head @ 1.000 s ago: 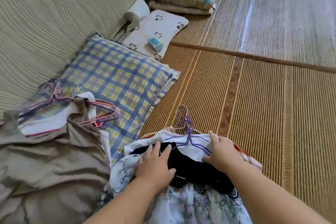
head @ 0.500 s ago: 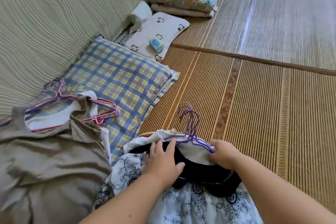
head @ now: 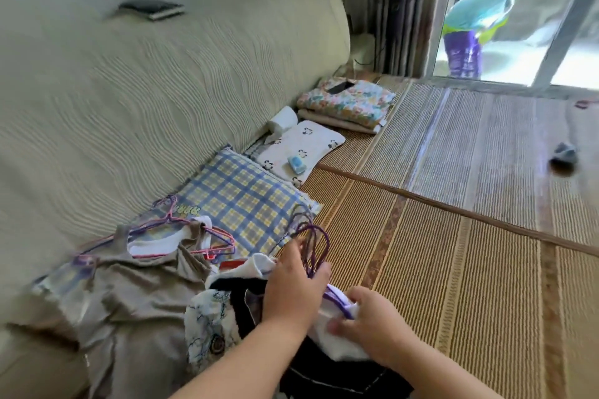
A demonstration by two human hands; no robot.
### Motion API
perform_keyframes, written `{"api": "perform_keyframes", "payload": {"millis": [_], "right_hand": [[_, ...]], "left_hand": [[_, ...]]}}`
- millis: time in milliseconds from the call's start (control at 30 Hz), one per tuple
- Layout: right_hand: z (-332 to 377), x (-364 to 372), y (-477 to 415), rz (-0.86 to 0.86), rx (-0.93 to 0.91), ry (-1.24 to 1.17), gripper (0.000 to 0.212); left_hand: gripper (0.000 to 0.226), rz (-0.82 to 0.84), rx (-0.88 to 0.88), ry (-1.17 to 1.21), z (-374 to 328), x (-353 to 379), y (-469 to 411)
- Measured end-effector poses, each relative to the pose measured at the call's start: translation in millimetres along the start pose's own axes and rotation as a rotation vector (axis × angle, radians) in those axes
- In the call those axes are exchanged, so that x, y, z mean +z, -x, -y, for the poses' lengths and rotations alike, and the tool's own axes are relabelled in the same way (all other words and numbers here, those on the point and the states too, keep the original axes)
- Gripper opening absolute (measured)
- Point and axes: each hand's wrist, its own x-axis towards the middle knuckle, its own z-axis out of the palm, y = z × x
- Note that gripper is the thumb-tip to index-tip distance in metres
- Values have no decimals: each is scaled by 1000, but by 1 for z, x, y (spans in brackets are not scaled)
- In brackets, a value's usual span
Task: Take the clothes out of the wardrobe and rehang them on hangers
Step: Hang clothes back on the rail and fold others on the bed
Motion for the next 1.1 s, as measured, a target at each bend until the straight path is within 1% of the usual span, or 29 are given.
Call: {"api": "perform_keyframes", "payload": {"millis": [67, 133, 200, 267, 300, 367, 400, 433, 500, 533, 567, 600, 667, 733, 767, 833, 900, 1000, 1033, 1100], "right_hand": [[25, -13, 31, 0, -80, 26, 29], [52, -26, 65, -11, -169, 30, 33], [84, -45, 109, -18, -271, 33, 32], [112, -64, 150, -4, -359, 37, 31], [124, -74, 166, 7, -402, 34, 34], [150, -94, 203, 33, -477, 47, 39], [163, -105, 220, 48, -511, 48, 39], [174, -115, 236, 68, -550, 49, 36], [197, -133, 264, 126, -634, 47, 29], [207, -141, 278, 166, -658, 44, 29], [219, -150, 294, 215, -674, 42, 30], [229, -156, 306, 263, -696, 47, 32], [247, -166, 329, 347, -738, 18, 32], [263, -168, 348, 420, -748, -62, 20], [269, -167, 358, 422, -753, -75, 17], [277, -159, 376, 391, -777, 19, 24], [278, -148, 398, 387, -797, 106, 22], [270, -133, 426, 433, -819, 61, 21], [266, -128, 437, 463, -833, 41, 22], [259, -117, 462, 535, -868, -21, 16]], "left_hand": [[52, -86, -9, 29, -24, -24, 14], [40, -194, -24, 64, -53, -52, 35], [31, -349, -43, 114, -87, -90, 64], [29, -483, -63, 149, -116, -131, 93], [30, -532, -72, 163, -128, -150, 104], [35, -608, -58, 212, -149, -190, 130], [35, -634, -39, 238, -160, -211, 143], [31, -651, -21, 258, -171, -228, 156], [15, -714, -9, 318, -191, -258, 181], [12, -747, -7, 374, -201, -271, 193], [21, -783, -18, 427, -210, -283, 207], [29, -807, -23, 468, -219, -293, 221], [33, -844, -20, 498, -230, -309, 246], [32, -880, 3, 494, -239, -320, 272], [32, -893, 22, 483, -244, -324, 284], [32, -911, 55, 464, -250, -328, 305], [34, -915, 77, 457, -254, -330, 328], [37, -918, 103, 460, -258, -330, 367], [36, -922, 105, 458, -260, -330, 381], [32, -933, 108, 448, -266, -331, 414]]}}
